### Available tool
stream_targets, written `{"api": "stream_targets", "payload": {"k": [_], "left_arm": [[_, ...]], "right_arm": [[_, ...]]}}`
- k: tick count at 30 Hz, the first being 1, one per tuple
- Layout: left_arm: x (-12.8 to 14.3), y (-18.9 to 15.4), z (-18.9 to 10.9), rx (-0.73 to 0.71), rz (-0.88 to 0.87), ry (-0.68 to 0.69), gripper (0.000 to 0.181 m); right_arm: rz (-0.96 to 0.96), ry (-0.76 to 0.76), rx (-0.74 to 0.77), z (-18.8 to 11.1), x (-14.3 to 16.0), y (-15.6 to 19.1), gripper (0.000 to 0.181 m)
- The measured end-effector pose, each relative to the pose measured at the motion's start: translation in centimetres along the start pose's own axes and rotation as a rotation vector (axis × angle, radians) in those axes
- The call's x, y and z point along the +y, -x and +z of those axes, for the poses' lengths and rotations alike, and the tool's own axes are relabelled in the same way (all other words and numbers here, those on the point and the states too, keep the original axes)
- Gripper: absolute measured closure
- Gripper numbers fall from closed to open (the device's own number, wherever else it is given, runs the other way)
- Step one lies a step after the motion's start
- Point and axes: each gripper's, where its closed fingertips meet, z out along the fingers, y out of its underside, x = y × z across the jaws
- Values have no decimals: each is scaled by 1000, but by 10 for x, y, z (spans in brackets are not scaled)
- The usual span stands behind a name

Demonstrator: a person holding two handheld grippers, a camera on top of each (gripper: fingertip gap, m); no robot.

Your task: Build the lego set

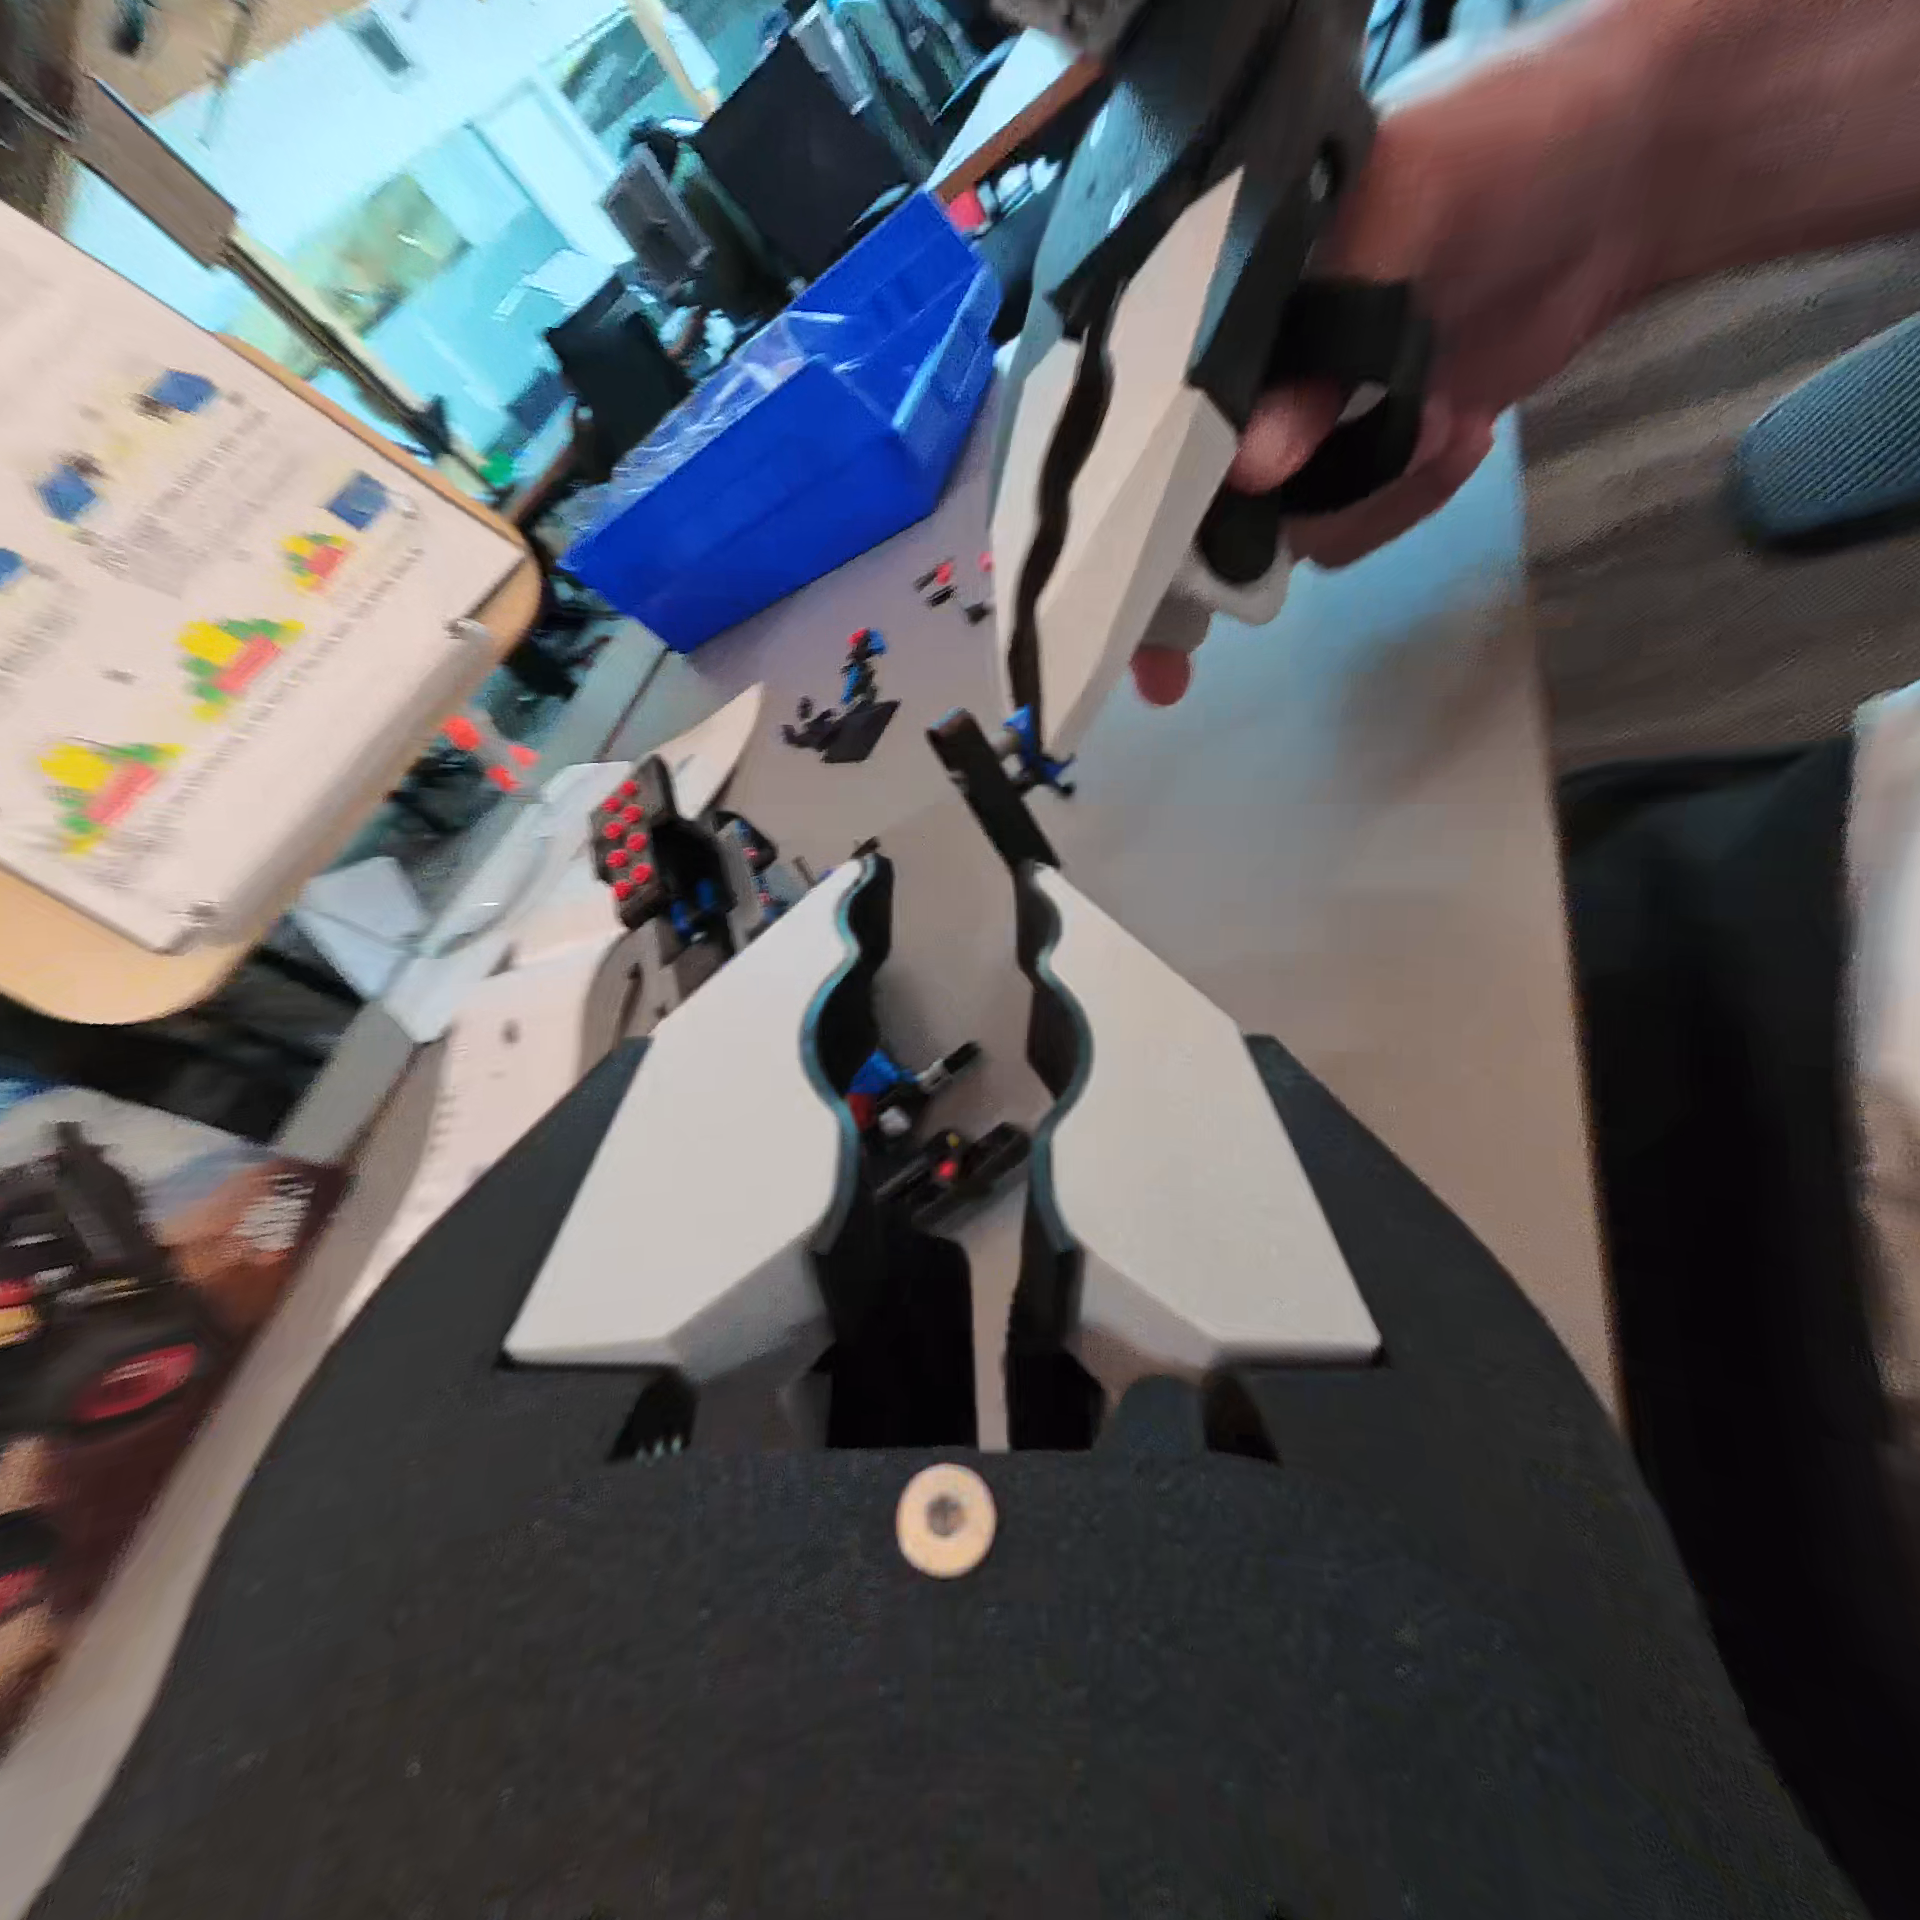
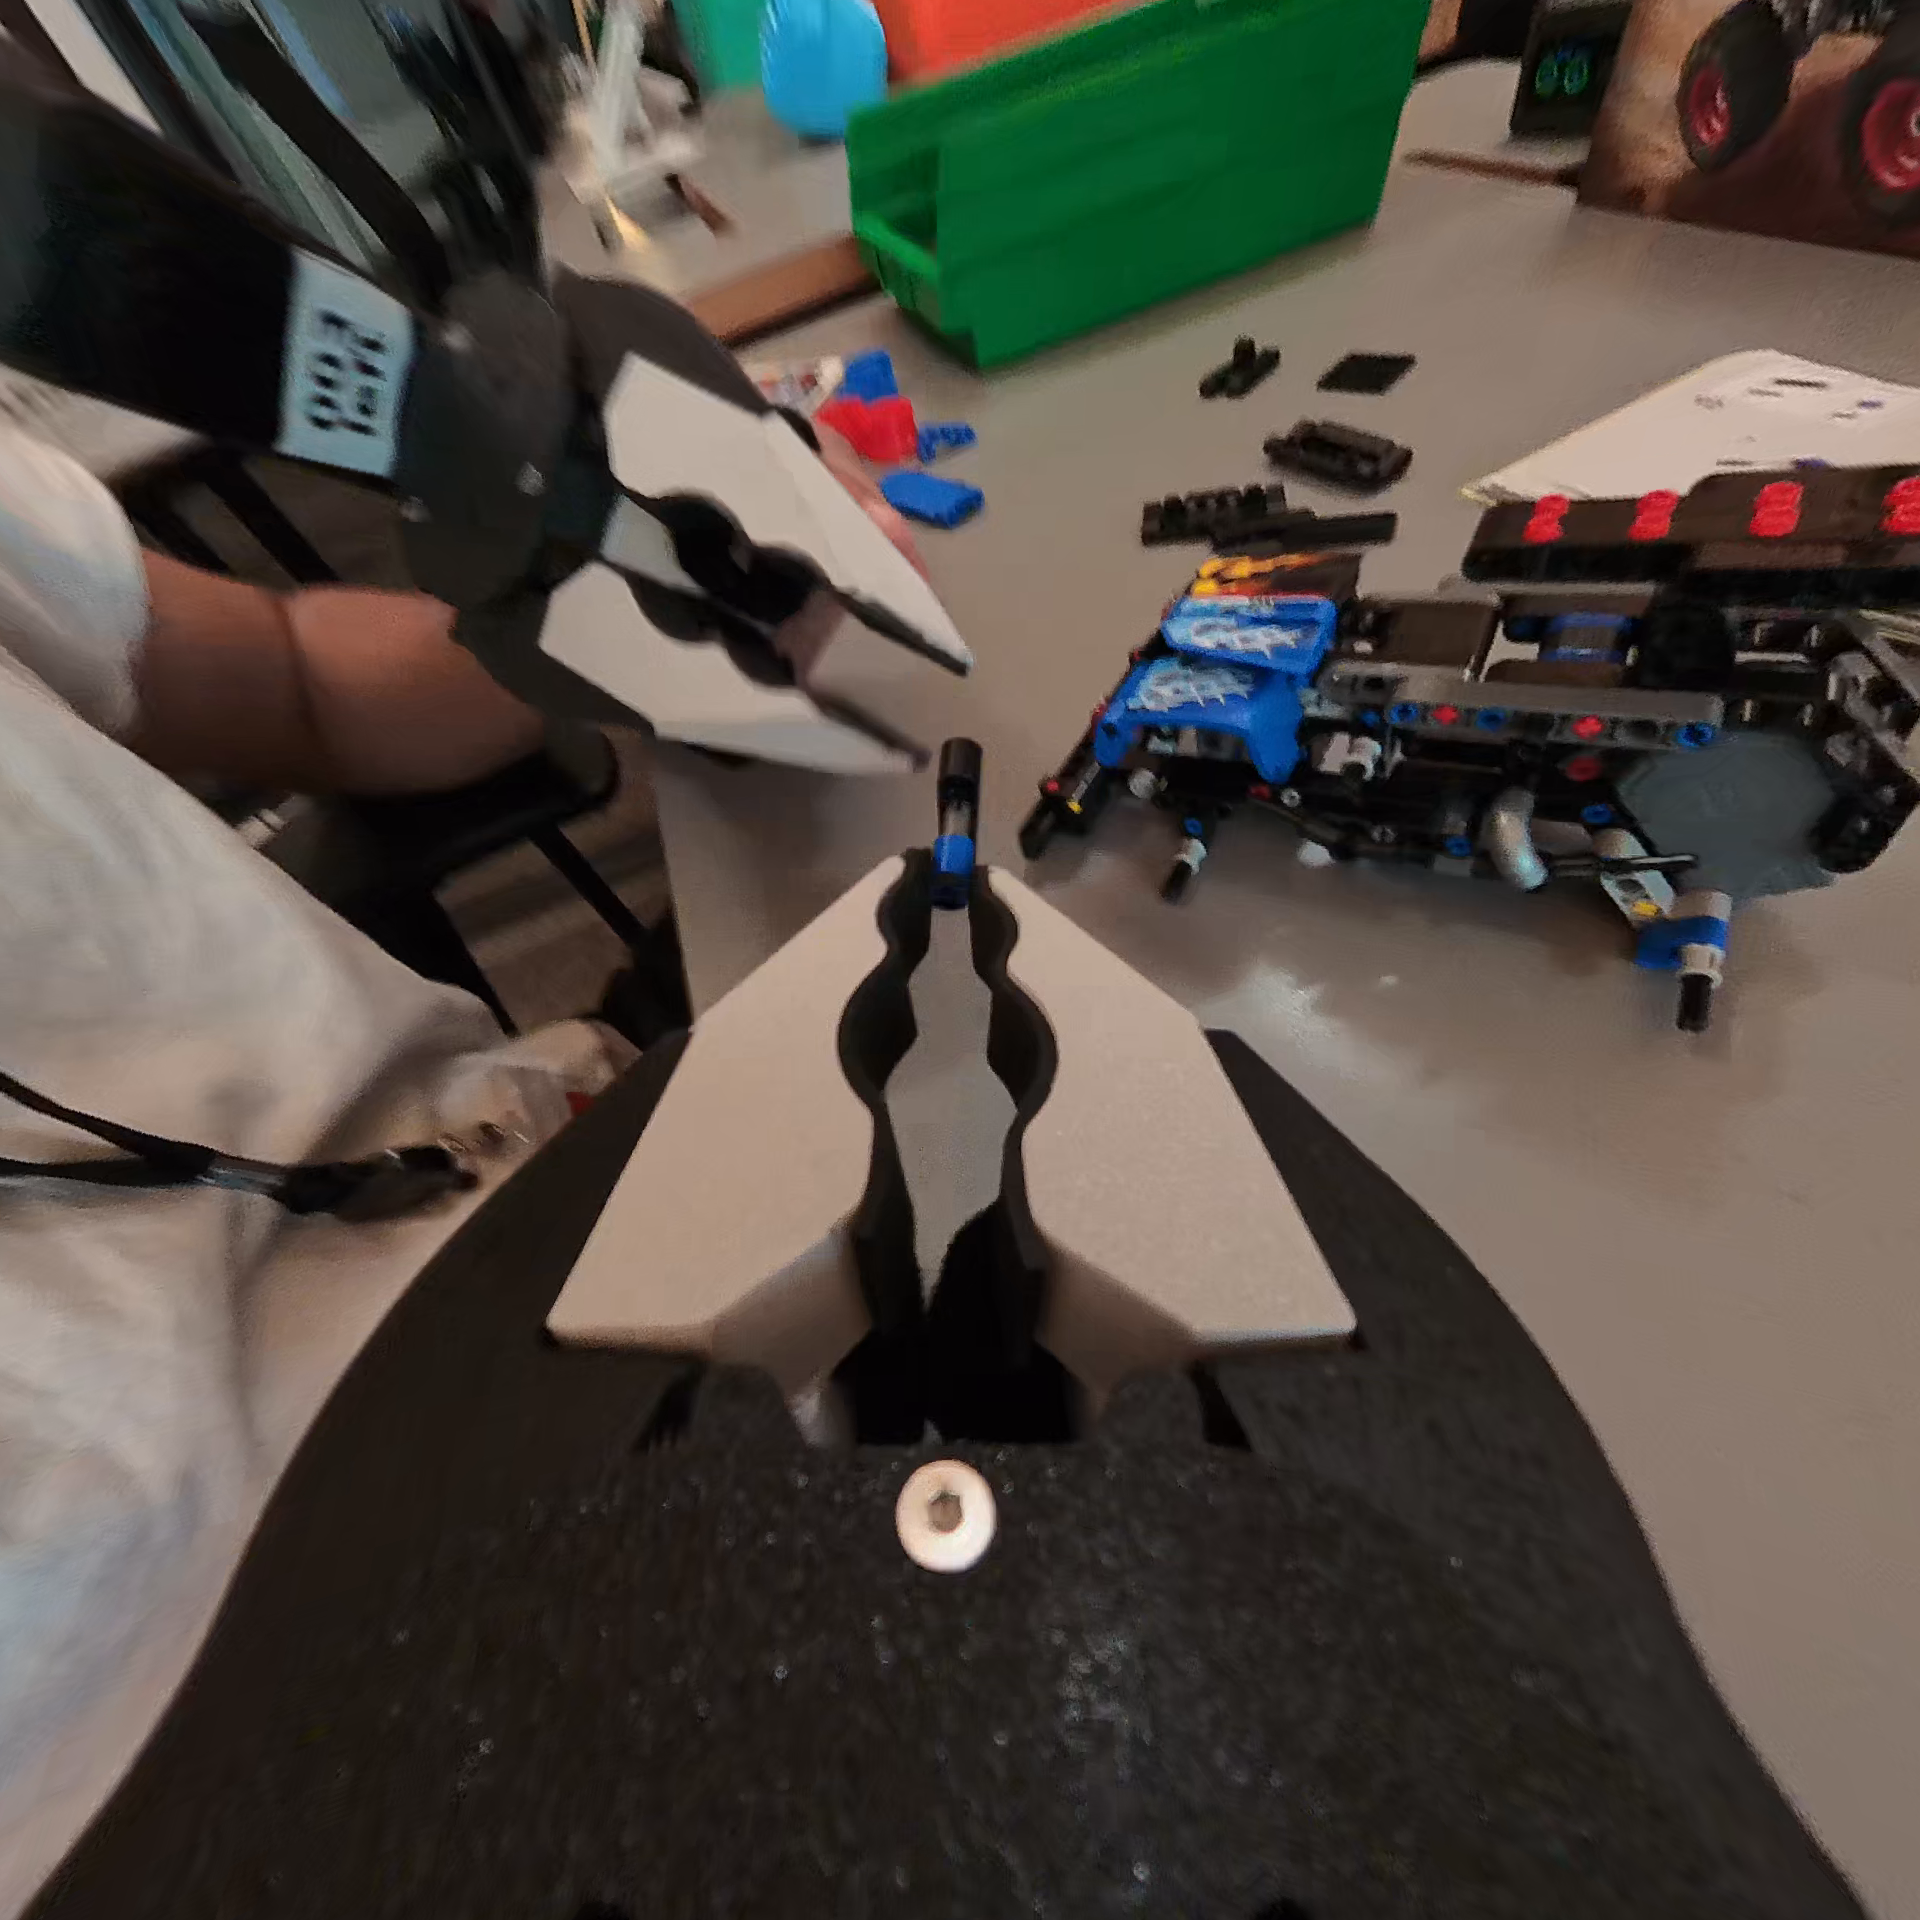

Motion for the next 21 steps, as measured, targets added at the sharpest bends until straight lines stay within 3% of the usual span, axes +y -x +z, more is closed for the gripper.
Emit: {"api": "stream_targets", "payload": {"k": [4,7,10,14,17,21], "left_arm": [[-10,-7,7,22,-108,-13,148],[-14,-7,15,-59,-97,1,146],[-15,5,16,-220,-80,3,160],[-18,11,14,-325,-27,14,161],[-13,12,17,-363,24,44,160],[-6,12,24,-334,-41,65,160]], "right_arm": [[123,-164,-68,-5,-20,5,175],[218,-261,-95,-3,-26,7,175],[326,-320,-114,-1,-28,8,175],[436,-374,-141,0,-31,8,175],[437,-372,-70,2,-28,3,175],[447,-374,7,3,-25,-5,175]]}}
